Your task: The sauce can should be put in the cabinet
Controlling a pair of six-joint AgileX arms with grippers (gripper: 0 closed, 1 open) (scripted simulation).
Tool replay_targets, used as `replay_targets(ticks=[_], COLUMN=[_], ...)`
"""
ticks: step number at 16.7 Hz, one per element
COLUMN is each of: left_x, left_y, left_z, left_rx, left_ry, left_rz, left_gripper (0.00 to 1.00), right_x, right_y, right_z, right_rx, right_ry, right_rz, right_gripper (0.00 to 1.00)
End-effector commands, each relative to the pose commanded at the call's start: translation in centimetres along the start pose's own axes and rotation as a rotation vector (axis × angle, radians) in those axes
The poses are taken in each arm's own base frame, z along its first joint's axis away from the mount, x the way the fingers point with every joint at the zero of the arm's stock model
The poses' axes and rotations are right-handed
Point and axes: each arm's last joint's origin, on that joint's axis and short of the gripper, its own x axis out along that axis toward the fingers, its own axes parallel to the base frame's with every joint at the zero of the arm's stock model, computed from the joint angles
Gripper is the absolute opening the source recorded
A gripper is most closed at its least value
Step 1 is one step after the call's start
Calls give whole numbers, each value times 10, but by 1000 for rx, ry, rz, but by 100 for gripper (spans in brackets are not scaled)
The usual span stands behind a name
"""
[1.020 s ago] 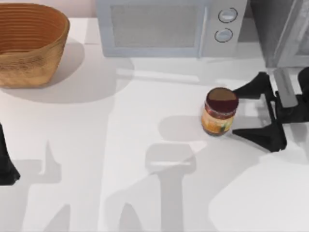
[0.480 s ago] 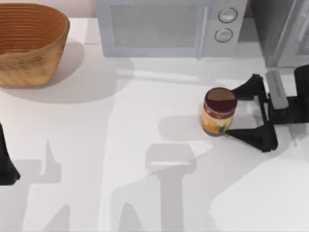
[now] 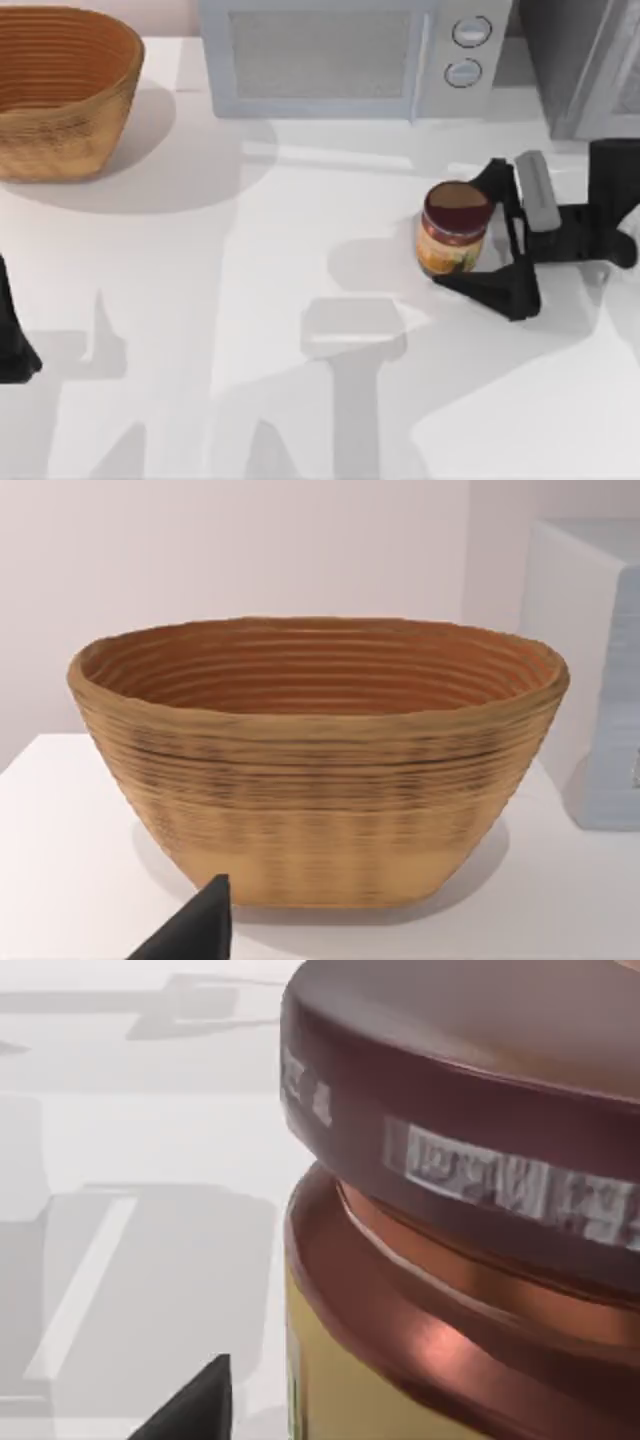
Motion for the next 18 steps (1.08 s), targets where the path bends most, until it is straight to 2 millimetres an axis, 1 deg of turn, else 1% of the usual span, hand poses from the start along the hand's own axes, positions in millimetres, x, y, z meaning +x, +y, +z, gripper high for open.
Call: replay_targets(ticks=[4, 9, 18], left_x=[0, 0, 0], left_y=[0, 0, 0], left_z=[0, 0, 0], left_rx=[0, 0, 0], left_ry=[0, 0, 0], left_rz=[0, 0, 0], left_gripper=[100, 100, 100], right_x=[11, 12, 12], right_y=[3, 3, 3], right_z=[11, 12, 12], right_rx=[2, 1, 1], right_ry=[-2, -2, -2], right_rz=[-2, -2, -2], right_gripper=[100, 100, 32])
